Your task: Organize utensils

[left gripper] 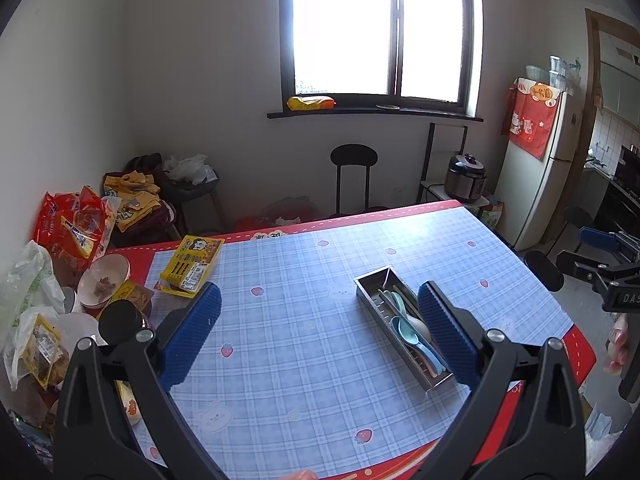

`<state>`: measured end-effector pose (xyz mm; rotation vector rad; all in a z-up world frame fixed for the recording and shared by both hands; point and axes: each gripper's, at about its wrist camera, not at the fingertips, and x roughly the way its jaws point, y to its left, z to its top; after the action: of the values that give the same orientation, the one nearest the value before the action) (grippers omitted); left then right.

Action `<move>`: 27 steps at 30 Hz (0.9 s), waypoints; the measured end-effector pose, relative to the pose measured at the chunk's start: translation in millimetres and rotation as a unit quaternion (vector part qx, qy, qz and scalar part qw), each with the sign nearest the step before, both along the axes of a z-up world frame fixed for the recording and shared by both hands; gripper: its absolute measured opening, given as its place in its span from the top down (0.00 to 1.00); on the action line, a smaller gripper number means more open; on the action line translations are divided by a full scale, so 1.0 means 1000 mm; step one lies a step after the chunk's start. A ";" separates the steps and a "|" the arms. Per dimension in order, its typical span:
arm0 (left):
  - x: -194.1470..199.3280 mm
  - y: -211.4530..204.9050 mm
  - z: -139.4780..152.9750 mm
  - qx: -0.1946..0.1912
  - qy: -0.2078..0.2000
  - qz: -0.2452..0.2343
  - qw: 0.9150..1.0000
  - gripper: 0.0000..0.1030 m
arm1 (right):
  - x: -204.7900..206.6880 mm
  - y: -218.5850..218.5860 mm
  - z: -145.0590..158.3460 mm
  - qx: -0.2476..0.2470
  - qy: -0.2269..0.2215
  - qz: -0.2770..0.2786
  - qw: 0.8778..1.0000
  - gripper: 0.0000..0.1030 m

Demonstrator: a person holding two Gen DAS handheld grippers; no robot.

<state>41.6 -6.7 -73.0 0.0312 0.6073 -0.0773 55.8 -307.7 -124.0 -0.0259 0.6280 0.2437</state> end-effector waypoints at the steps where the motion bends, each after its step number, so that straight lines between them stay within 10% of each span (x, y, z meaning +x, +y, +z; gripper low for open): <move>1: 0.000 0.000 0.000 0.001 0.000 0.001 1.000 0.06 | 0.000 0.000 0.000 -0.001 0.000 0.000 1.000 0.06; 27: 0.003 0.004 0.003 0.001 0.004 0.002 1.000 0.06 | 0.005 0.002 -0.004 -0.011 0.003 0.004 1.000 0.06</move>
<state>44.5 -2.2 -69.6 0.0308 0.6161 -0.0734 61.3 -305.8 -128.0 -0.0494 0.6376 0.2446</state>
